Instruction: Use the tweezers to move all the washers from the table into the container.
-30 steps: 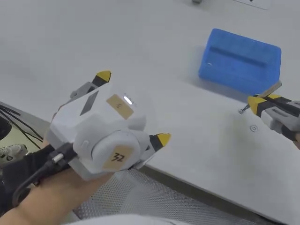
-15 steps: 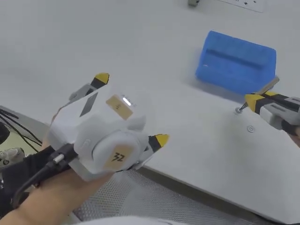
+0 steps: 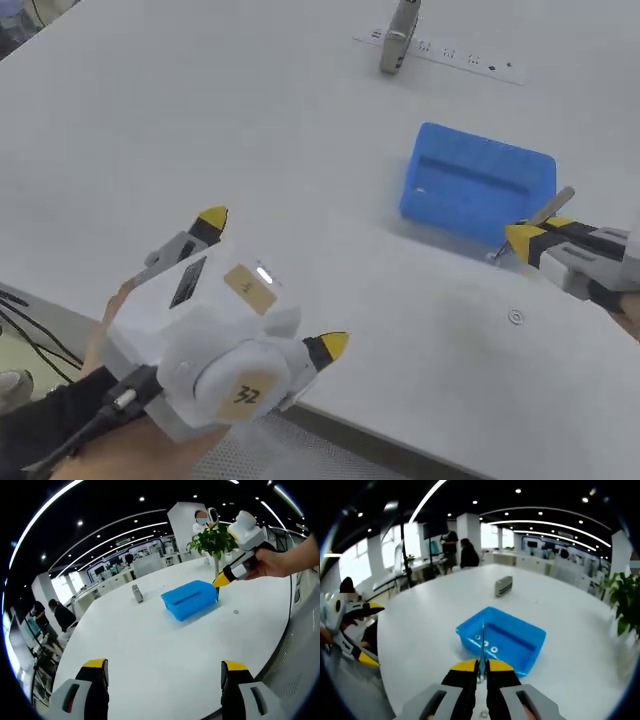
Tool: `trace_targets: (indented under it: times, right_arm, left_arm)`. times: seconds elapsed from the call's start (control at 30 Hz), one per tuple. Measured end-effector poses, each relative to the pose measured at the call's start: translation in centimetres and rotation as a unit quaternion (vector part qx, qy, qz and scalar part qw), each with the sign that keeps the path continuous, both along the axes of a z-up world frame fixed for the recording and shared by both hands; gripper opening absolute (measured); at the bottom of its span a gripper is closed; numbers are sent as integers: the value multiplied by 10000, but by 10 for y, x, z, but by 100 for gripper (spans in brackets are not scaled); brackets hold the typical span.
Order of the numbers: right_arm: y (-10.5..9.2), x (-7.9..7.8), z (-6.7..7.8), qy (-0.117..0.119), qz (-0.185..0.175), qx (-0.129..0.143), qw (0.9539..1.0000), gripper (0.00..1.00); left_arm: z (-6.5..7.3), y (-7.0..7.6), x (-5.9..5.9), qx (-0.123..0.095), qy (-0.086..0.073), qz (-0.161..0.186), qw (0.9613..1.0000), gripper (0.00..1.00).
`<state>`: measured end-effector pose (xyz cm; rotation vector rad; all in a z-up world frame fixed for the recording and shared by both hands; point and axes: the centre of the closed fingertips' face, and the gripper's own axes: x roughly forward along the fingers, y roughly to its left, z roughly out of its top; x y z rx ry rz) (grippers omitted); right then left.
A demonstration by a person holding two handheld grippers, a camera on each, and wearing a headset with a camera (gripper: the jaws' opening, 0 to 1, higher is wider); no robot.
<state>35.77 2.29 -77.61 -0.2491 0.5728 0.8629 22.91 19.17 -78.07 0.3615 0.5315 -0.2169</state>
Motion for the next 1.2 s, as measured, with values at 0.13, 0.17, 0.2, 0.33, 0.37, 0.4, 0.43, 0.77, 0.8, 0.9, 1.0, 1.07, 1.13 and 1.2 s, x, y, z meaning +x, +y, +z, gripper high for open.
trace_targets:
  times: [0.13, 0.17, 0.2, 0.33, 0.37, 0.4, 0.43, 0.77, 0.8, 0.9, 1.0, 1.07, 1.13, 1.2]
  right_arm:
    - [6, 14, 17, -157, -32, 131, 9998, 2]
    - [7, 16, 20, -198, -37, 144, 9997, 2]
    - [8, 19, 23, -229, -38, 158, 9996, 2]
    - [14, 28, 38, -361, -84, 254, 9990, 2]
    - [15, 30, 40, -389, -99, 262, 9988, 2]
    - [16, 34, 42, -425, -117, 279, 9986, 2]
    - [17, 37, 45, -455, -147, 299, 9984, 2]
    - [10, 68, 34, -514, -490, 211, 9973, 2]
    - [8, 72, 31, -487, -527, 210, 9972, 2]
    - [8, 80, 22, -393, -590, 170, 9973, 2]
    - [7, 81, 16, -371, -648, 134, 9971, 2]
    - [5, 88, 9, -348, -693, 75, 9970, 2]
    - [2, 91, 2, -288, -724, 77, 9969, 2]
    - [1, 91, -2, -288, -752, 32, 9967, 2]
  left_arm:
    - [-1, -2, 0, 13, 20, -38, 10000, 95]
    - [-2, -2, 0, 27, 38, -52, 10000, 95]
    - [-2, -2, -1, 38, 51, -61, 10000, 95]
    - [-4, -3, -1, -3, 85, -65, 9999, 95]
    - [-4, -3, -1, -16, 94, -57, 9999, 95]
    - [-4, -3, -1, -32, 111, -46, 9999, 95]
    - [-4, -3, -1, -46, 118, -46, 9999, 95]
    - [-7, -6, -2, -67, 191, -97, 9997, 94]
    - [-6, -5, -1, -72, 180, -81, 9998, 94]
    - [-5, -4, -1, -89, 155, -43, 9998, 94]
    - [-5, -4, -1, -96, 152, -63, 9998, 94]
    - [-5, -5, -1, -94, 145, -88, 9998, 93]
    - [-4, -5, -1, -95, 136, -93, 9998, 93]
    - [-3, -5, -1, -108, 122, -84, 9998, 92]
